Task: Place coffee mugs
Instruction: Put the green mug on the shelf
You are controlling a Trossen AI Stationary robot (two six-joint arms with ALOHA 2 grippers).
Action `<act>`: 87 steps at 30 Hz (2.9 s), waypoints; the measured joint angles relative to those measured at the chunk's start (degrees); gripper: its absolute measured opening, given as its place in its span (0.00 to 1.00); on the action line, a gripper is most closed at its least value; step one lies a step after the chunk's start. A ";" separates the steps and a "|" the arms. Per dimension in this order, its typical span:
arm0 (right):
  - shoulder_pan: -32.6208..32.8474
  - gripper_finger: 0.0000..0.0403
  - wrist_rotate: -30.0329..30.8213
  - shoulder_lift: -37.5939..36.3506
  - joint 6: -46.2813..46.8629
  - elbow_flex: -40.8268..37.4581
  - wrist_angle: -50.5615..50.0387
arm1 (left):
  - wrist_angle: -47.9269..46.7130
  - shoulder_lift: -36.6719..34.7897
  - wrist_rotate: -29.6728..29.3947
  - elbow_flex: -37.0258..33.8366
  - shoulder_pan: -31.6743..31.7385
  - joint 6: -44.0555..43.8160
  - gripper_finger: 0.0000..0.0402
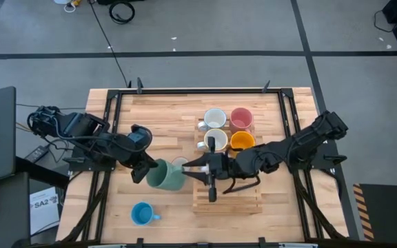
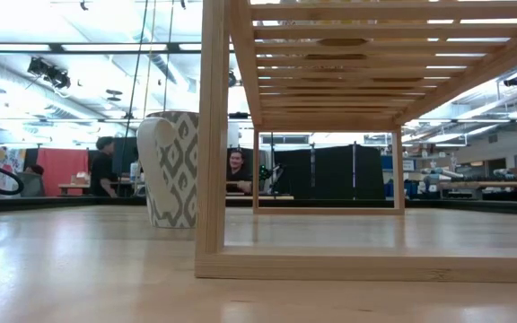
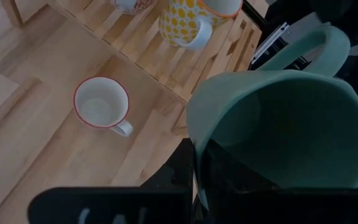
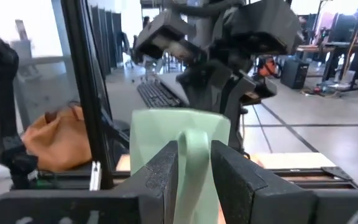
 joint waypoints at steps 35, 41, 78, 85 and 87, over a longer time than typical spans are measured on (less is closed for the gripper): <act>-3.65 0.15 -11.31 -0.03 8.19 0.00 -2.13 | 0.33 0.37 -1.42 0.00 0.22 1.54 0.06; -3.65 0.16 -11.31 -0.06 8.04 0.00 -2.15 | 0.35 0.37 -1.46 0.00 0.22 1.54 0.07; -3.61 0.15 -9.92 -0.06 7.41 -0.02 -2.23 | -0.27 0.37 -1.53 0.00 0.26 1.55 0.23; -3.61 0.15 -9.20 -0.89 7.12 -0.01 -2.81 | -0.67 -0.07 -1.49 0.00 0.26 1.54 0.23; -3.61 0.15 -8.83 -1.32 6.51 0.00 -3.15 | -0.64 -0.39 -1.54 0.04 0.26 1.54 0.23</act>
